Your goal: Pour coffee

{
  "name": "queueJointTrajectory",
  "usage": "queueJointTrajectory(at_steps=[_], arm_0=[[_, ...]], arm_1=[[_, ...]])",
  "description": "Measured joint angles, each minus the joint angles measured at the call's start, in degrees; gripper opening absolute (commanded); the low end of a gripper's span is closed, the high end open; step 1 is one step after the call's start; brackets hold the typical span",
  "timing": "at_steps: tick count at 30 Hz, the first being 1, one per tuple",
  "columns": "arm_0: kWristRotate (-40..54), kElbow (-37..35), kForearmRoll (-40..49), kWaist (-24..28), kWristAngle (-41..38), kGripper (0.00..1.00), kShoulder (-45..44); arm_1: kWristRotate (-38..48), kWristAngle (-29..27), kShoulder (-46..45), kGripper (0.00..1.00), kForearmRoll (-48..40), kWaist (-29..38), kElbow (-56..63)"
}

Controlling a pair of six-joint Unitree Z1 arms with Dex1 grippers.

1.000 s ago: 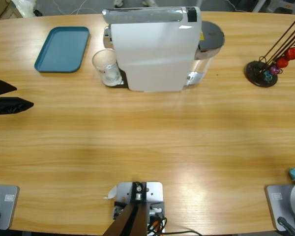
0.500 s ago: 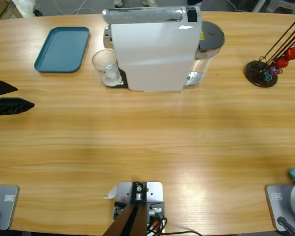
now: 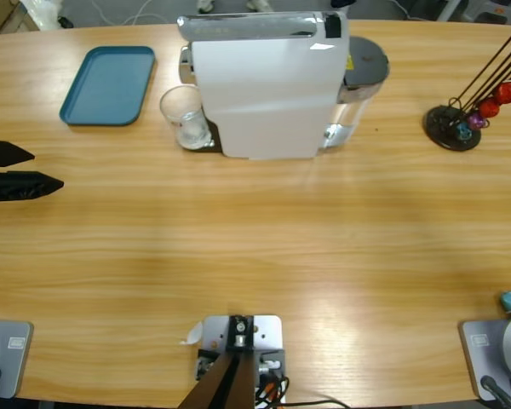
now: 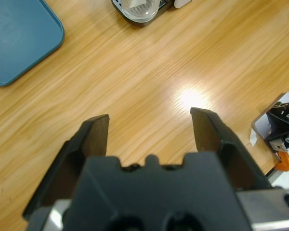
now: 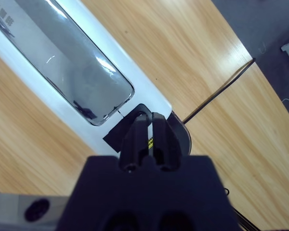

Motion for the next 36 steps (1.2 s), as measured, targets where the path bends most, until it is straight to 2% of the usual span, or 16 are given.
queueJointTrajectory(at_steps=[15,20,22,23,25,26,28,36], arm_0=[[0.0,0.0,0.0,-0.02,0.0,0.724,0.0],[0.0,0.0,0.0,-0.11,0.0,0.724,0.0],[0.0,0.0,0.0,-0.11,0.0,0.724,0.0],[0.0,0.0,0.0,-0.11,0.0,0.727,0.0],[0.0,0.0,0.0,-0.11,0.0,0.75,0.0],[0.0,0.0,0.0,-0.11,0.0,0.754,0.0],[0.0,0.0,-0.27,-0.12,0.0,0.825,-0.03],[0.0,3.8,-6.49,-0.17,-0.74,0.835,-8.17]], arm_1=[[0.35,-0.24,0.83,0.0,0.0,0.0,0.0],[0.36,-6.11,-0.09,0.015,0.0,0.01,-1.28],[0.54,-7.76,-2.44,0.582,-0.05,0.01,-1.73],[0.76,-7.92,-4.12,0.732,-0.08,0.01,-1.71],[1.73,-7.31,-7.89,0.954,-0.24,0.01,-0.37],[2.65,-6.53,-9.97,0.995,-0.63,0.09,1.41],[4.75,-5.03,-14.42,1.0,-3.01,0.99,7.82],[13.97,-2.29,-32.68,1.0,-17.68,9.52,39.31]])
